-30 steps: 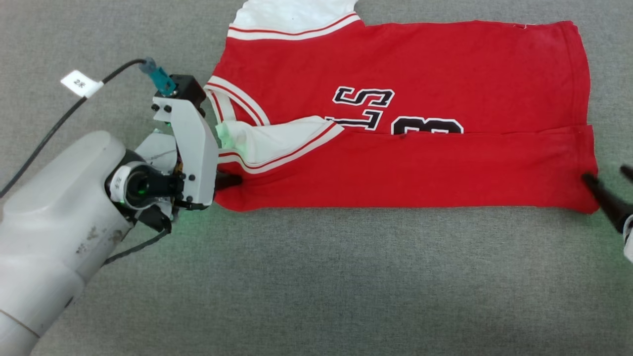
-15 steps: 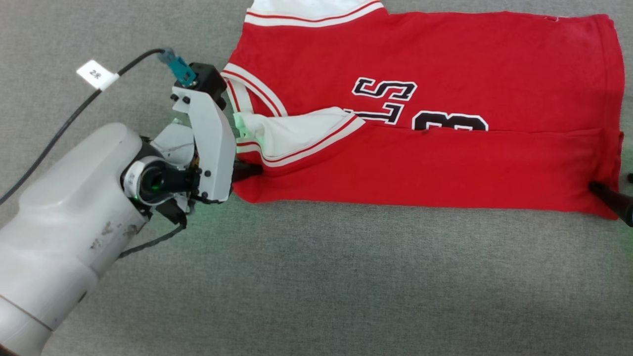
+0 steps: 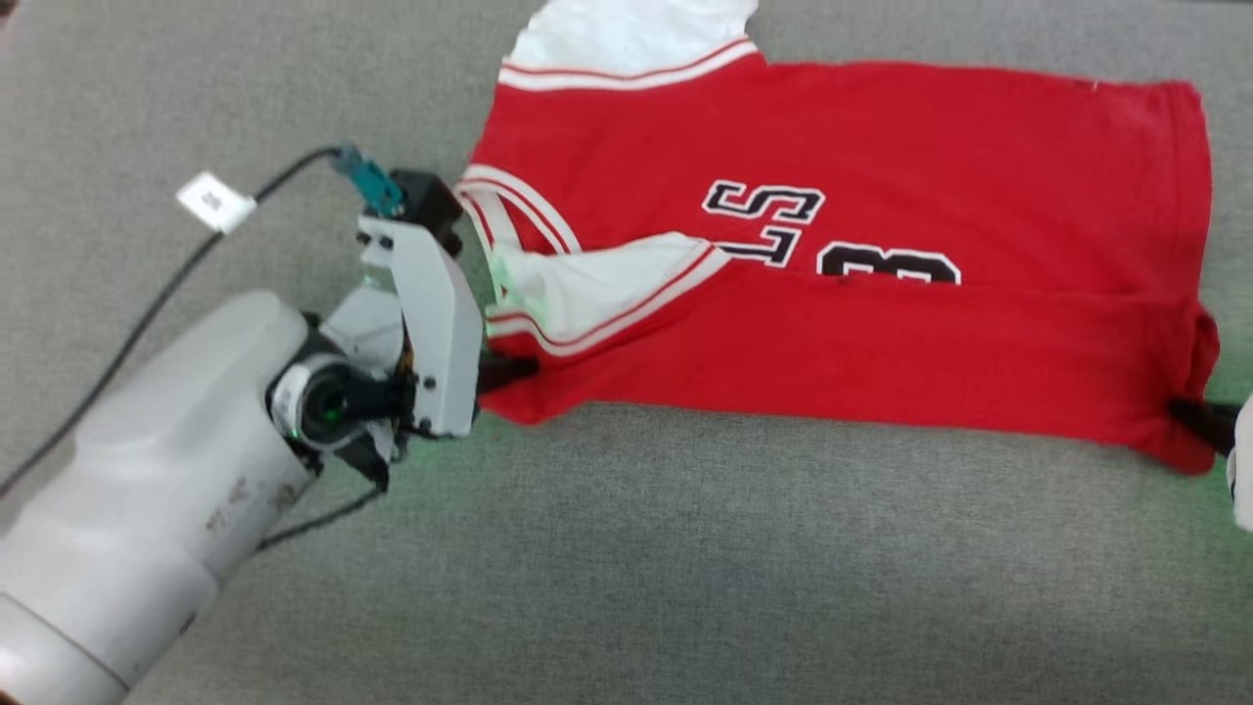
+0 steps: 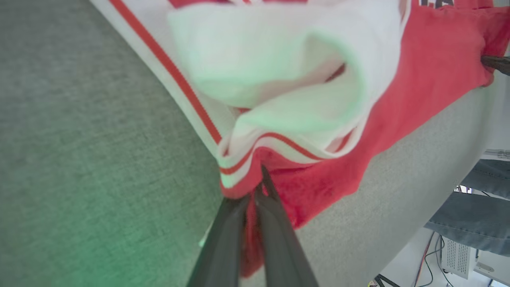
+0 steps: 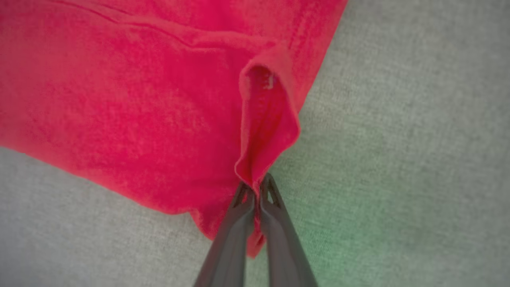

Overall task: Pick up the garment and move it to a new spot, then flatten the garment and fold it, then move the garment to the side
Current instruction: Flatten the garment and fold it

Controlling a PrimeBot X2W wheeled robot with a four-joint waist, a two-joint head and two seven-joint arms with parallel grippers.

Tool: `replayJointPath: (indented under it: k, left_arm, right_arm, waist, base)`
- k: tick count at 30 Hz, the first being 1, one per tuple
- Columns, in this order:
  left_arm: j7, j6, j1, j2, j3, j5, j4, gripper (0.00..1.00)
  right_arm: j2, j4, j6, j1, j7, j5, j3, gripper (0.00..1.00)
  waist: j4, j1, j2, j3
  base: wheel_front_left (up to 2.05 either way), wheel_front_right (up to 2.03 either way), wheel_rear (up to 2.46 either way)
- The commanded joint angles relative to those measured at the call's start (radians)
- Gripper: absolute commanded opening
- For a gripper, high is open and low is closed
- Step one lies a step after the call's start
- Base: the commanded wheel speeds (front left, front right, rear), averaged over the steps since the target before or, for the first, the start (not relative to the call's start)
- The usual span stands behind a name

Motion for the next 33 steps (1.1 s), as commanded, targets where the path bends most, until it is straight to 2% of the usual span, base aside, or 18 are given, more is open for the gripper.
replayJointPath:
  k: [1,6,10,15,23,28,29,30,31,32,33]
  left_arm:
    - [-0.014,-0.009,0.050,0.003,-0.005,-0.012,-0.011,0.00]
    - [-0.055,-0.015,0.111,0.050,0.002,-0.018,-0.074,0.00]
    - [-0.083,0.005,0.166,0.102,0.003,-0.015,-0.165,0.00]
    - [-0.114,0.040,0.227,0.157,0.006,-0.018,-0.288,0.00]
    - [-0.209,0.121,0.348,0.258,0.022,-0.012,-0.492,0.00]
    - [-0.265,0.162,0.403,0.283,0.028,-0.010,-0.558,0.00]
    - [-0.278,0.167,0.410,0.284,0.032,-0.007,-0.566,0.00]
    - [-0.297,0.170,0.417,0.284,0.037,-0.001,-0.569,0.14]
    - [-0.325,0.178,0.421,0.283,0.048,0.003,-0.571,0.47]
    - [-0.358,0.186,0.430,0.278,0.062,0.002,-0.569,0.95]
    - [-0.390,0.192,0.444,0.273,0.073,0.001,-0.570,1.00]
  right_arm:
    - [-0.007,0.012,0.000,0.046,0.001,0.006,0.007,0.00]
    - [-0.026,-0.017,0.000,0.108,-0.001,0.029,-0.011,0.00]
    - [-0.044,-0.056,0.000,0.169,-0.008,0.048,-0.035,0.00]
    - [-0.051,-0.102,0.000,0.239,-0.004,0.055,-0.059,0.00]
    - [-0.045,-0.204,0.000,0.357,0.022,0.044,-0.114,0.00]
    - [-0.030,-0.244,0.000,0.391,0.026,0.032,-0.147,0.00]
    - [-0.025,-0.247,0.000,0.395,0.023,0.026,-0.155,0.17]
    - [-0.020,-0.249,0.000,0.395,0.019,0.019,-0.164,0.43]
    - [-0.014,-0.253,0.000,0.392,0.012,0.011,-0.175,1.00]
    - [-0.005,-0.257,0.000,0.388,0.002,0.004,-0.184,1.00]
    - [0.002,-0.262,0.000,0.385,-0.010,-0.005,-0.193,1.00]
  waist:
    - [0.000,0.0000,0.0000,-0.043]
    - [0.005,0.0000,0.0000,-0.088]
    - [0.008,0.0000,0.0000,-0.104]
    - [0.011,0.0000,0.0000,-0.110]
    - [0.006,0.0000,0.0000,-0.106]
    - [0.007,0.0000,0.0000,-0.111]
    - [0.008,0.0000,0.0000,-0.113]
    - [0.009,0.0000,0.0000,-0.117]
    - [0.010,0.0000,0.0000,-0.119]
    - [0.010,0.0000,0.0000,-0.122]
    - [0.011,0.0000,0.0000,-0.125]
  base:
    - [0.00,0.00,0.00]
    - [0.00,0.00,0.00]
    - [0.00,0.00,0.00]
    - [0.00,0.00,0.00]
    - [0.00,0.00,0.00]
    - [0.00,0.00,0.00]
    - [0.00,0.00,0.00]
    - [0.00,0.00,0.00]
    - [0.00,0.00,0.00]
    - [0.00,0.00,0.00]
    - [0.00,0.00,0.00]
